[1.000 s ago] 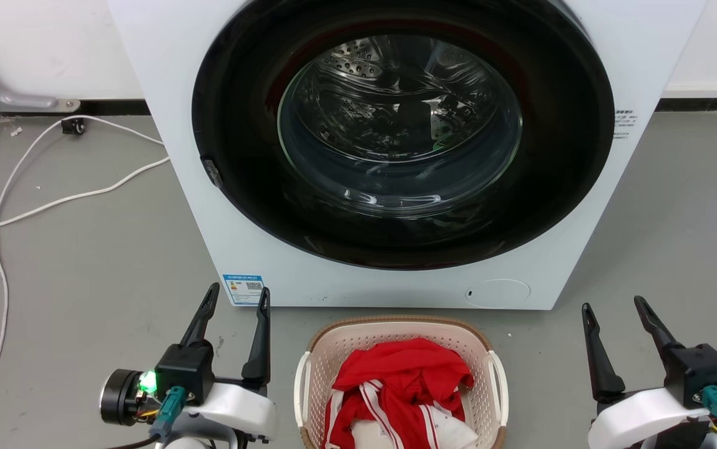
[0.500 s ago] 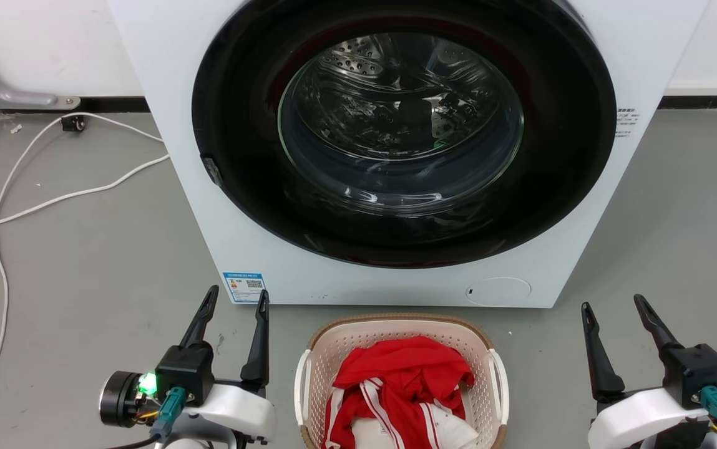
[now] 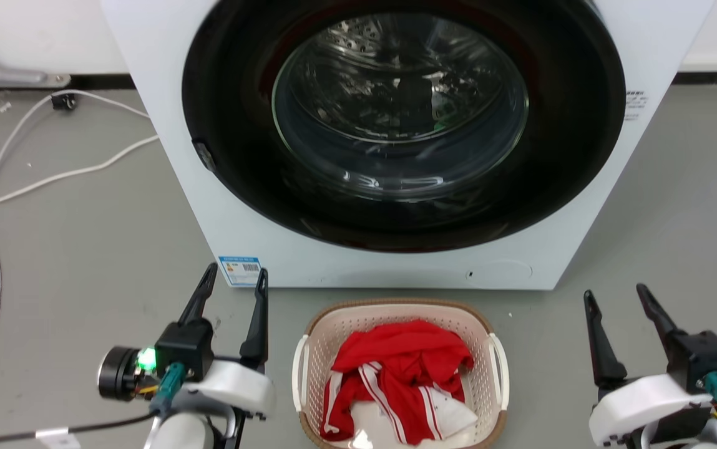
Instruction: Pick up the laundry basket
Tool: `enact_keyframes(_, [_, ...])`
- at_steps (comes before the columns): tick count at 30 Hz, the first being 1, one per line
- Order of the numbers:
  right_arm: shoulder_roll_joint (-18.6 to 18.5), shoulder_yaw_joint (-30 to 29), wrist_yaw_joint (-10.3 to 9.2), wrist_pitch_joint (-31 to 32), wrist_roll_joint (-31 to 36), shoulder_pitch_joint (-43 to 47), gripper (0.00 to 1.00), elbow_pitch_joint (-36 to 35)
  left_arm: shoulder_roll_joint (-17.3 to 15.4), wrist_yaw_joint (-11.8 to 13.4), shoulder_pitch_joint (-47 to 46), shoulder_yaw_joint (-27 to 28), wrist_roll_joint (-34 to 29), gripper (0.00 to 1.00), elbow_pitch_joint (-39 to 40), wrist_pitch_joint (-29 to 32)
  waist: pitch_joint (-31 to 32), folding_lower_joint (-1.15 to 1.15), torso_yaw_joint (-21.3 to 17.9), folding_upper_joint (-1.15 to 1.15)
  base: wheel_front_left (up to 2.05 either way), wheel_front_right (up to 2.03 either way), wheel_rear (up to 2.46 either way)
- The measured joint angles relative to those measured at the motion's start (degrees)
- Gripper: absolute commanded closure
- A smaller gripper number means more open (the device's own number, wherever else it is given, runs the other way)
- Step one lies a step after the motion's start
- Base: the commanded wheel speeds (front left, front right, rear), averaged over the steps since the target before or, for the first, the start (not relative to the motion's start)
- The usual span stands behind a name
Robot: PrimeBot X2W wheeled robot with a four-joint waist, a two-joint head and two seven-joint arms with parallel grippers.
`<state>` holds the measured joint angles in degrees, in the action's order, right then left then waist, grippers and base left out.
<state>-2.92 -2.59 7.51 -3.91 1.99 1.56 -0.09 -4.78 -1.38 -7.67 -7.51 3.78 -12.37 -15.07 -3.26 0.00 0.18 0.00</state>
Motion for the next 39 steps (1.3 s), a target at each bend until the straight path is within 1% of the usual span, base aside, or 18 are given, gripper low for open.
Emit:
enact_keyframes(4, [0.0,-0.4,0.00,1.0,-0.7,-3.0,0.00,1.6,0.0,-0.8,-3.6,0.2,0.6,0.00,-2.5,0.0,-2.2,0.00,-0.3,0.00,0.00,0.00,0.00])
enact_keyframes(10, [0.0,-0.9,0.00,3.4,-0.5,-9.4,0.00,6.7,-0.4,-2.3,-11.4,1.0,2.9,0.00,-10.5,0.4,-6.7,0.01,-0.7,0.00,0.00,0.00,0.00])
enact_keyframes(17, [0.0,-0.2,0.00,6.4,-0.5,-16.4,0.00,15.8,-1.4,-4.3,-20.3,0.9,5.6,0.00,-21.5,2.8,-12.7,0.01,-1.1,0.00,0.00,0.00,0.00])
enact_keyframes(22, [0.0,1.0,0.00,8.6,-1.9,-21.5,0.00,23.2,-2.0,-5.4,-26.0,-0.3,7.4,0.00,-29.6,5.3,-17.2,0.01,-1.4,0.00,0.00,0.00,0.00])
enact_keyframes(26, [0.0,1.9,0.00,9.8,-3.3,-25.9,0.00,29.1,-2.2,-5.9,-30.0,-2.1,9.1,0.00,-35.7,7.3,-20.9,0.01,-1.8,0.00,0.00,0.00,0.00])
enact_keyframes(30, [0.0,3.3,0.00,10.9,-4.3,-30.6,0.00,35.4,-2.5,-6.0,-33.6,-5.1,11.4,0.00,-41.1,10.2,-24.5,0.01,-2.3,0.00,0.00,0.00,0.00])
enact_keyframes(34, [0.0,5.4,0.00,11.6,-6.8,-34.8,0.00,41.7,-2.6,-6.1,-36.3,-9.6,15.4,0.00,-44.7,14.0,-27.8,0.01,-2.9,0.00,0.00,0.00,0.00])
enact_keyframes(39, [0.0,8.7,0.00,12.5,-9.8,-39.7,0.00,48.8,-4.2,-6.1,-39.3,-14.7,21.3,0.00,-46.9,19.1,-31.7,0.01,-3.4,0.00,0.00,0.00,0.00])
